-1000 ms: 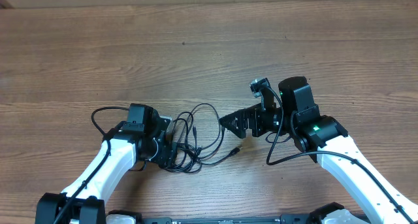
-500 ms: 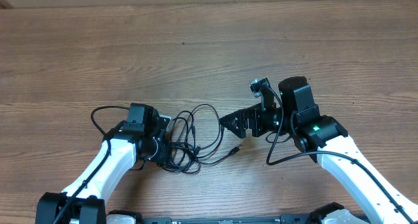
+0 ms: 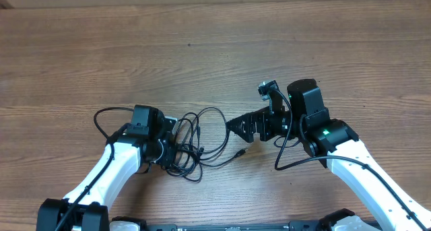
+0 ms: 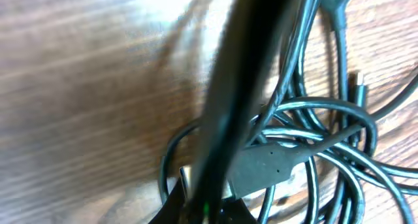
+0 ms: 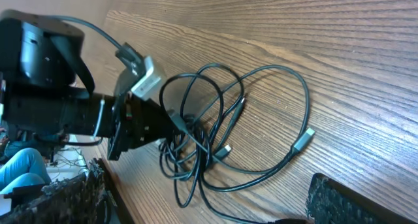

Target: Untangle cables

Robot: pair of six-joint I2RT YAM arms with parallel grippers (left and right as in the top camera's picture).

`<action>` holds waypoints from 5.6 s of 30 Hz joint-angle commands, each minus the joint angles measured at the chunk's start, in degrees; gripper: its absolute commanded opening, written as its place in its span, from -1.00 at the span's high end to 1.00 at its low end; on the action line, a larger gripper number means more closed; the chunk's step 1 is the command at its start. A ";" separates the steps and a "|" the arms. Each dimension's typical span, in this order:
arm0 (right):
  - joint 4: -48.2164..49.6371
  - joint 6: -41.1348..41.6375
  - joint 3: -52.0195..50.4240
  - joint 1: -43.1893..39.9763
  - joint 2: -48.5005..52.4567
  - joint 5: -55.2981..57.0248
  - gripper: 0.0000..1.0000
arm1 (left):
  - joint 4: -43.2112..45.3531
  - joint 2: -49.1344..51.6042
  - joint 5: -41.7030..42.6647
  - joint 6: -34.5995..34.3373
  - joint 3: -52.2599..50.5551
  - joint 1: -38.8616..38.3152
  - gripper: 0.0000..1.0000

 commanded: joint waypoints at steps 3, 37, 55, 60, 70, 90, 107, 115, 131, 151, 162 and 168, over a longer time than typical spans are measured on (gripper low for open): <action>0.33 -0.04 0.74 0.26 -0.04 0.57 -1.00 | 0.63 -6.21 1.20 3.23 8.44 -0.07 0.92; 23.23 12.90 0.76 0.26 -0.04 -16.63 -1.00 | 6.38 -27.47 21.92 10.75 18.56 0.00 0.91; 31.30 15.04 0.76 -0.81 -0.07 -17.07 0.92 | 5.05 -27.47 21.38 10.54 18.56 0.00 0.91; 33.92 15.06 0.76 -3.93 -0.07 -17.07 0.92 | 3.39 -27.47 21.40 10.54 18.56 0.00 0.91; 34.01 15.08 0.76 -9.90 -0.07 -17.09 0.92 | 2.84 -27.47 21.53 10.51 18.56 0.00 0.92; 23.69 4.28 0.74 -10.03 -0.04 -7.87 -1.00 | 3.56 -27.47 21.57 9.86 18.56 0.00 0.92; 17.64 -3.04 0.74 -9.88 -0.04 4.13 -1.00 | 4.22 -27.45 21.77 7.56 18.56 0.00 0.92; 19.91 -2.84 0.74 -8.90 -0.04 -4.02 -0.87 | 7.32 -27.34 30.49 6.43 18.56 0.00 0.92; 20.26 -3.13 0.76 -8.48 -0.07 9.94 0.92 | 0.90 -27.36 26.95 6.47 18.56 0.00 0.91; 19.39 -3.10 0.76 -13.51 -0.07 22.01 0.93 | -12.44 -27.36 -0.48 6.45 18.56 0.00 0.91; 19.19 -3.08 0.76 -14.10 -0.07 21.68 0.76 | -12.83 -27.36 -2.89 6.45 18.56 0.00 0.91; 17.64 -3.08 0.74 -14.10 -0.07 20.24 -0.75 | -12.70 -27.36 -2.01 6.43 18.56 0.00 0.92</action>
